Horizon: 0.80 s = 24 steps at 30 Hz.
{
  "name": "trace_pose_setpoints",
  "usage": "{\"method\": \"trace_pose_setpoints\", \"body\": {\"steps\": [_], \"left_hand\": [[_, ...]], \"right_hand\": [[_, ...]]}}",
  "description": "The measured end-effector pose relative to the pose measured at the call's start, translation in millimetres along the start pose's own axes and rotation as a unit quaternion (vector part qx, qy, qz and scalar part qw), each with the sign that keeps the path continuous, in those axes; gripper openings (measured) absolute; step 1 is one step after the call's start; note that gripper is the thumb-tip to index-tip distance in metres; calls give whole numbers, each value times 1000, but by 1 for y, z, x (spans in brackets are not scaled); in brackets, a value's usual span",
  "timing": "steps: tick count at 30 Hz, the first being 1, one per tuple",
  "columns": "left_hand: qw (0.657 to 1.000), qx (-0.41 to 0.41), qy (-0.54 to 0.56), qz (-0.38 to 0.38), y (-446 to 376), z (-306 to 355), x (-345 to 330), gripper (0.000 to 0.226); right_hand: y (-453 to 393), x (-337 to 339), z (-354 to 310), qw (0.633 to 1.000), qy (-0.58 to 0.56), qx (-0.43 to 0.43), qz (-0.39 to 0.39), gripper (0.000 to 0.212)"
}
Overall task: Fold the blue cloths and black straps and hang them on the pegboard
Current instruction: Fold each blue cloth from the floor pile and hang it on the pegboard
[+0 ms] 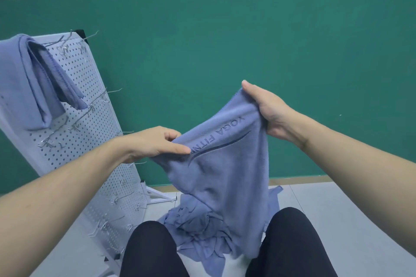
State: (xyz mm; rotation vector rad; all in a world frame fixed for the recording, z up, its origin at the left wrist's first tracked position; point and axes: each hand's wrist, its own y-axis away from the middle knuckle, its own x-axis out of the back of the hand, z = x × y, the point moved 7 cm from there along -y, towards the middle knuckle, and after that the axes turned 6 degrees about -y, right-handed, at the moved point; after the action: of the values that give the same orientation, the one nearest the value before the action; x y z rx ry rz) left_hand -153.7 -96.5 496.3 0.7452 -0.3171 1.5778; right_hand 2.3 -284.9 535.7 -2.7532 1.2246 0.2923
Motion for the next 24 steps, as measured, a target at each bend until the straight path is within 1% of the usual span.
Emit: {"method": "trace_pose_setpoints", "body": {"steps": [1, 3, 5, 6, 8, 10, 12, 15, 17, 19, 21, 23, 24], "left_hand": [[1000, 0, 27, 0, 1, -4, 2, 60], [995, -4, 103, 4, 1, -12, 6, 44], [982, -8, 190, 16, -2, -19, 11, 35], [976, -4, 214, 29, -3, -22, 14, 30], [972, 9, 228, 61, -5, -27, 17, 17], [968, 29, 229, 104, -8, -31, 17, 15], [958, 50, 239, 148, -14, -34, 15, 16], [939, 76, 270, 196, -25, -32, 8, 20], [927, 85, 292, 220, -31, -27, 3, 20], [919, 81, 311, 227, -37, -17, -5, 17], [910, 61, 343, 227, -42, -3, -13, 10], [897, 36, 378, 226, -47, 10, -20, 2], [891, 23, 395, 224, -48, 15, -23, 4]], "right_hand": [[-1, 2, -3, 1000, 12, 8, -26, 24], [0, 6, -4, 995, 62, -1, -79, 26], [-2, 15, 0, 990, 111, -12, -88, 21], [-5, 21, 1, 990, 122, -12, -69, 18], [-10, 34, 2, 990, 144, 10, -2, 15], [-12, 44, 3, 976, 200, 43, 73, 15], [-12, 49, 6, 955, 259, 63, 133, 16], [-12, 43, 12, 933, 311, 77, 164, 14], [-13, 35, 14, 932, 313, 74, 164, 17], [-13, 25, 19, 947, 280, 58, 145, 25], [-11, 12, 26, 964, 237, 33, 113, 32], [-8, -3, 31, 974, 213, 14, 79, 36], [-6, -10, 33, 978, 201, 7, 63, 36]]}}
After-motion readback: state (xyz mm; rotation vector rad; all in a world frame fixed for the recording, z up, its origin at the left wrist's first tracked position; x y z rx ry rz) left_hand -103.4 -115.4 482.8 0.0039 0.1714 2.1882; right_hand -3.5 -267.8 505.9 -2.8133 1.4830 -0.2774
